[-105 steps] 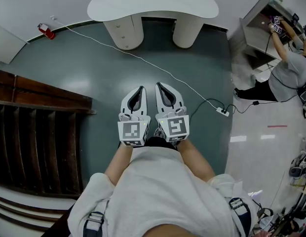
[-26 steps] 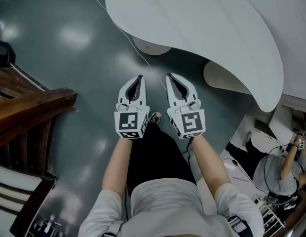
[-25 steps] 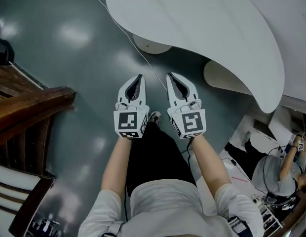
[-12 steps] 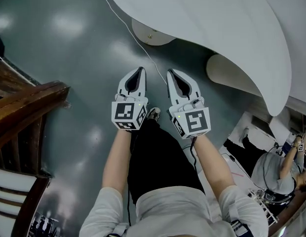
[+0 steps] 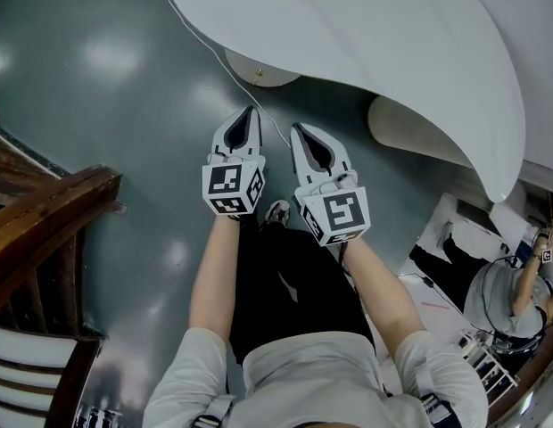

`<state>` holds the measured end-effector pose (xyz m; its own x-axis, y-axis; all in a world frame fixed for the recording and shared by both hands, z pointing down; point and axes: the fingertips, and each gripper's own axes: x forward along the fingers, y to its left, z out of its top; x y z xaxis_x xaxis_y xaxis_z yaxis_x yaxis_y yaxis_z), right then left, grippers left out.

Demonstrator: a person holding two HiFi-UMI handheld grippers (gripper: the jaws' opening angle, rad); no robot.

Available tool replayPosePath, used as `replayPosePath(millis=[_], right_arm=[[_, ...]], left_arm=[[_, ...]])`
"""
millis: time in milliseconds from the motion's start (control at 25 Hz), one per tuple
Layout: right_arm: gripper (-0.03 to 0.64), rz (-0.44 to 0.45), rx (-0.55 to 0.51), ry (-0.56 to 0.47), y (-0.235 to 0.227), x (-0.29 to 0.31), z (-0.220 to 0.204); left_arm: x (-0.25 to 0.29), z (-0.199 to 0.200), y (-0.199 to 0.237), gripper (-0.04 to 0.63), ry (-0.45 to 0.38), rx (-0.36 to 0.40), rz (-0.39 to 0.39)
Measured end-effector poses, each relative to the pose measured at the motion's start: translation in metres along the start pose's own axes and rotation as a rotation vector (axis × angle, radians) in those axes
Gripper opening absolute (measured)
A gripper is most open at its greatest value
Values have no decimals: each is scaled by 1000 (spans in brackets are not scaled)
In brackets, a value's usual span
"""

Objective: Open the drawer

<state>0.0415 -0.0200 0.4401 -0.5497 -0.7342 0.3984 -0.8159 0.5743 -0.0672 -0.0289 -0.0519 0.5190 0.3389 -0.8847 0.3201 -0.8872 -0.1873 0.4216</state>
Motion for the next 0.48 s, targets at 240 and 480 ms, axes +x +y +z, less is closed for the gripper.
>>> replayPosePath(millis=[240,480], right_arm=[[12,-24,45,-31,-20,15,-12],[12,-30,67,-30,-34,30,-26]], left_arm=[[35,-10,8,6,-9,-47,-18],[65,-25,17,6,12,-75,0]])
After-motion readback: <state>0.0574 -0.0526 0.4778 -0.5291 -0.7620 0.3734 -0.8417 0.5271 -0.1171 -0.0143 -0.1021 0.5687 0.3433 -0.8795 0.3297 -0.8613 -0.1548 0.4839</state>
